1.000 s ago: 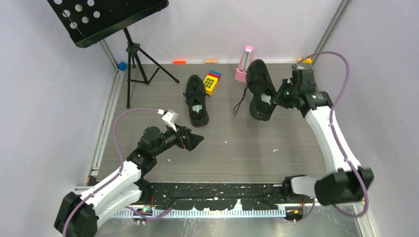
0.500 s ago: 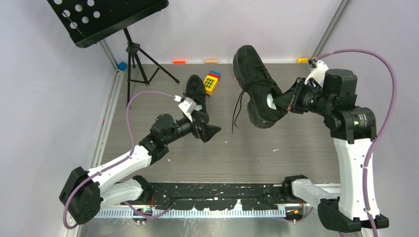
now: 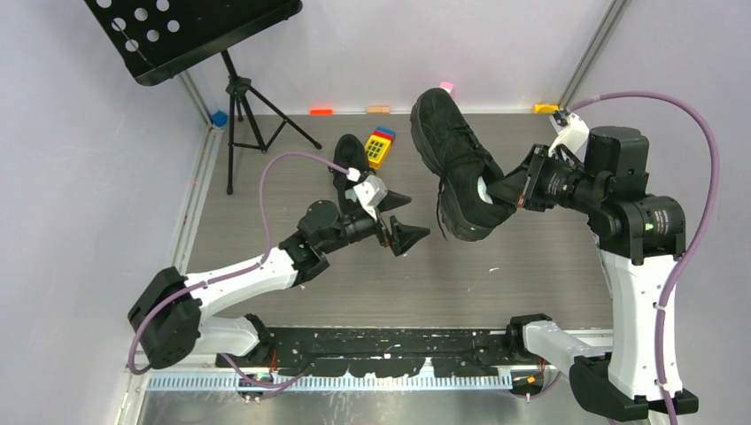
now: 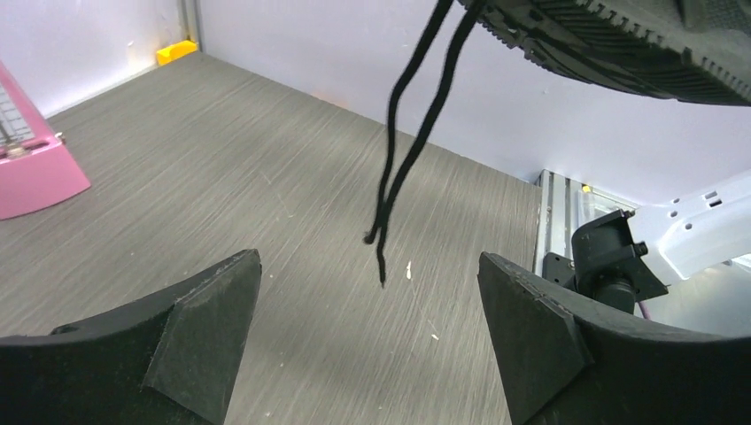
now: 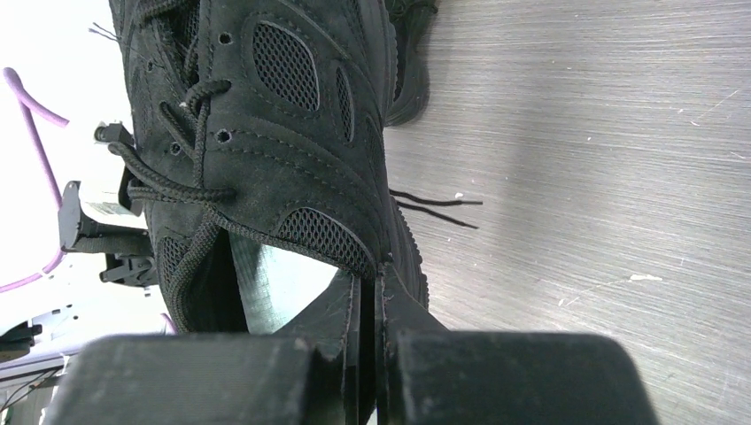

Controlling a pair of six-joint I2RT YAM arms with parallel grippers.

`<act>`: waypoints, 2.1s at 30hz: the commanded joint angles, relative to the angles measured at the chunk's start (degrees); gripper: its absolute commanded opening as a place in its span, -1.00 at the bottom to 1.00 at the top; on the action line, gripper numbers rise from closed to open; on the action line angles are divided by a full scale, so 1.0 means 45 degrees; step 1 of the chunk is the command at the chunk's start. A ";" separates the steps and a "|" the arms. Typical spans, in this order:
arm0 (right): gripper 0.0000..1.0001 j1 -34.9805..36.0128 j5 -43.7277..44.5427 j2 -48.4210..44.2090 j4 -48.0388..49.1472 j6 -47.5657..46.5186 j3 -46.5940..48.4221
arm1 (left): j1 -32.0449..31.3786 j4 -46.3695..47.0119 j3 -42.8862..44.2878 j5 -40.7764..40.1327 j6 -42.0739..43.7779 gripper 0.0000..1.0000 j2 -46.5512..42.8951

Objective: Tie the shoes

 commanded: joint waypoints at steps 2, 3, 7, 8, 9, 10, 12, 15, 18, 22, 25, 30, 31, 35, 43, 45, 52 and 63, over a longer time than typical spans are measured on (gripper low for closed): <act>-1.00 0.0048 -0.0893 -0.0100 0.1129 0.0382 0.0735 | -0.0440 0.1309 0.1089 -0.0181 0.0424 0.88 0.0953; -0.99 0.0048 -0.0893 -0.0081 0.1158 0.0379 0.0718 | -0.0488 0.1325 0.1216 -0.0182 0.0397 0.87 0.1147; -1.00 0.0048 -0.0893 -0.0059 0.1294 0.0444 0.0676 | -0.0704 0.1724 0.1494 -0.0320 0.0304 0.81 0.1814; -1.00 0.0048 -0.0920 -0.0059 0.1328 0.0470 0.0689 | -0.0734 0.1853 0.1535 -0.0324 0.0279 0.77 0.1940; -1.00 0.0048 -0.0955 -0.0042 0.1352 0.0491 0.0661 | -0.0755 0.1959 0.1589 -0.0331 0.0247 0.68 0.2081; -1.00 0.0048 -0.1001 -0.0040 0.1369 0.0532 0.0656 | -0.0760 0.2038 0.1640 -0.0301 0.0197 0.49 0.2213; -1.00 0.0048 -0.1084 -0.0073 0.1433 0.0517 0.0576 | -0.0760 0.2096 0.1789 -0.0264 0.0157 -0.09 0.2480; -1.00 0.0048 -0.0718 -0.0199 0.1533 0.0479 0.0283 | -0.0760 0.1877 0.1847 -0.0471 0.0180 -0.99 0.2372; -1.00 0.0048 0.0169 -0.0398 0.1764 0.0703 -0.0547 | -0.0760 0.1047 0.1597 -0.1050 0.0207 -1.00 0.1685; -1.00 0.0048 0.0981 -0.0732 0.2782 0.1366 -0.2813 | -0.0748 -0.2614 0.1914 -0.1941 0.0391 -1.00 0.0508; -1.00 0.0048 0.1312 -0.1035 0.3974 0.1875 -0.4958 | -0.0741 -0.4911 0.1698 -0.1607 0.0285 -1.00 -0.0279; -1.00 0.0559 0.1993 -0.1112 0.5914 0.2601 -0.8302 | -0.0697 -0.7146 0.0935 -0.1259 -0.0545 -1.00 -0.1672; -1.00 0.0900 0.2446 -0.1023 0.6178 0.2776 -0.8712 | -0.0643 -0.7591 0.0872 -0.1249 -0.0767 -1.00 -0.1962; -1.00 0.3103 0.4648 -0.0661 0.8015 0.3701 -1.0307 | -0.0189 -0.9254 0.1065 -0.0974 -0.1773 -1.00 -0.2648; -1.00 0.6446 0.8781 0.1205 1.1490 0.4823 -1.2004 | 0.2436 -1.0829 0.1815 0.2278 -0.3600 -1.00 -0.1299; -1.00 0.7161 0.9385 0.1740 1.1802 0.5091 -1.2095 | 0.2788 -1.0948 0.1922 0.2613 -0.3683 -1.00 -0.1054; -0.10 0.8977 1.0067 0.2086 1.2241 0.4943 -1.2111 | 0.3360 -1.1479 0.2298 0.2496 -0.3572 -1.00 -0.1048; 0.54 0.8962 1.1180 -0.0006 1.0651 0.0885 -1.1009 | 0.3732 -1.3542 0.5246 0.2615 -0.2877 -1.00 -0.0725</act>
